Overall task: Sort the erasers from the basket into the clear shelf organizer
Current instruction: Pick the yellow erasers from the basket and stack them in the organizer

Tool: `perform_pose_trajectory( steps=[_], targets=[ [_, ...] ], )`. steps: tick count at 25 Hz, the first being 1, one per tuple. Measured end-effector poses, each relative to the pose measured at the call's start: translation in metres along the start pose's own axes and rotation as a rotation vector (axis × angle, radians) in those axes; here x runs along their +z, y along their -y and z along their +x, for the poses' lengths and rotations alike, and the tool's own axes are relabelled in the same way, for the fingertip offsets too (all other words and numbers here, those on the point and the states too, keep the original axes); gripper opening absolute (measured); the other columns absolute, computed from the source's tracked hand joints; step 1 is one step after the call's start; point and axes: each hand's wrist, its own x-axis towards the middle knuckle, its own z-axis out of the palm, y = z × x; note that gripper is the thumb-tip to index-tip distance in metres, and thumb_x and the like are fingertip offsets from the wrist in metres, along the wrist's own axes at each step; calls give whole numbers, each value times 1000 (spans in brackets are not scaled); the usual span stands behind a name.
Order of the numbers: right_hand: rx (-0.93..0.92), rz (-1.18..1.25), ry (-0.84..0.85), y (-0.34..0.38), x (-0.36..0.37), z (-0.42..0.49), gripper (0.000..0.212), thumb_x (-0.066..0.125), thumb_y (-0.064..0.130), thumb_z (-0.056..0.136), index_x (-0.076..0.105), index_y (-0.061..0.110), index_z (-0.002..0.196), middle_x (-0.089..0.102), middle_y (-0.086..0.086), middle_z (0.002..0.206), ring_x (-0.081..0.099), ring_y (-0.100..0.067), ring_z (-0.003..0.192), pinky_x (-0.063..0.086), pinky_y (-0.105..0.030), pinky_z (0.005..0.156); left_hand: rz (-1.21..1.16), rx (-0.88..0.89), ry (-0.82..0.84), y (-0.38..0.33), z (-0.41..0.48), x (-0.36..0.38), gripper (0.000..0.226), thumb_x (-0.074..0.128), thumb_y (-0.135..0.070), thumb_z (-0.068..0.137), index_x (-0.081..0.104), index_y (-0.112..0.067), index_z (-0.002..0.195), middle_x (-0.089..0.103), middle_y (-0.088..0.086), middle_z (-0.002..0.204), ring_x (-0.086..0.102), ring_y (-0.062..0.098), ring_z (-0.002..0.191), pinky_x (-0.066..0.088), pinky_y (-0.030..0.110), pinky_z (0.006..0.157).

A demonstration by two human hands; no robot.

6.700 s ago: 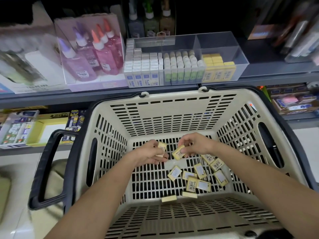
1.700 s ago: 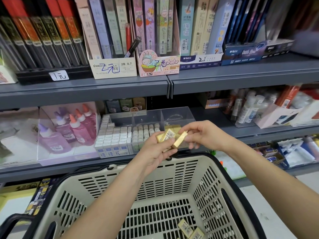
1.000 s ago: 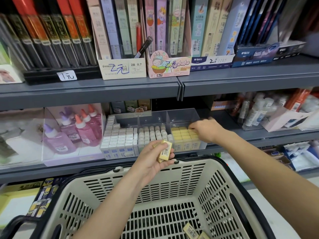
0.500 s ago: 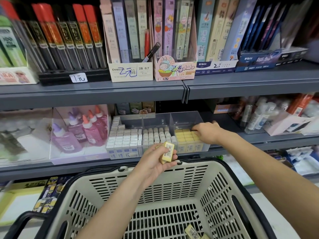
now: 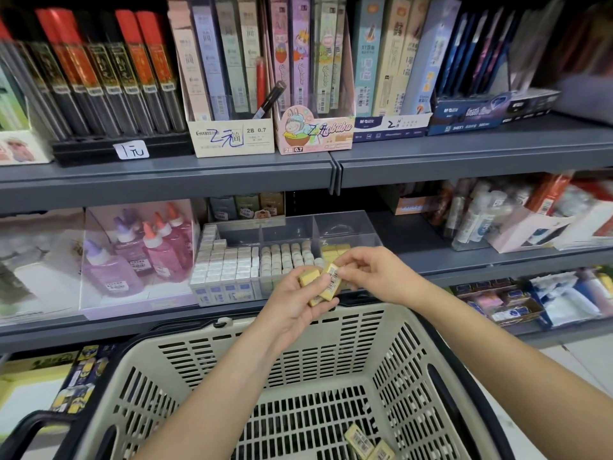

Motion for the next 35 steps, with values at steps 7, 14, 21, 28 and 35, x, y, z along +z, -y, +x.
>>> perform_pose_trajectory(
  steps=[7,14,21,28,35],
  targets=[
    [123,-48,-267,-21,-47,16,14,65,16,85,61,24,74,69,3,65,59,-2,52,50,-25,65,91,25,-101,0,4,0,15,56,-15,90,62,-5,99,67,7,77,65,16,71,56,25,59],
    [109,-682,-337,-39,-53,50,20,56,31,90,63,21,107,68,-10,99,61,-32,94,43,-32,69,78,14,-123,6,-4,-13,14,53,-6,91,61,-4,102,67,9,76,66,20,71,56,28,57],
    [139,-926,-148,-50,-32,66,21,48,31,93,58,22,109,65,-9,110,55,-29,106,35,-37,94,69,17,-117,3,-10,-22,14,50,-2,92,61,-5,100,70,8,74,68,20,72,57,28,58],
    [125,-974,-58,-38,-34,61,23,41,25,94,61,24,108,65,-8,110,51,-28,109,32,-37,96,148,38,-67,3,-18,-25,16,56,-4,89,64,-7,103,73,7,95,69,20,90,57,28,70],
    [-176,-371,-335,-5,16,-24,15,59,22,88,70,17,97,63,11,84,54,2,74,40,-12,70,221,-34,-49,29,-41,-47,17,57,-6,88,64,-9,103,73,7,92,69,18,91,56,22,67]
  ],
)
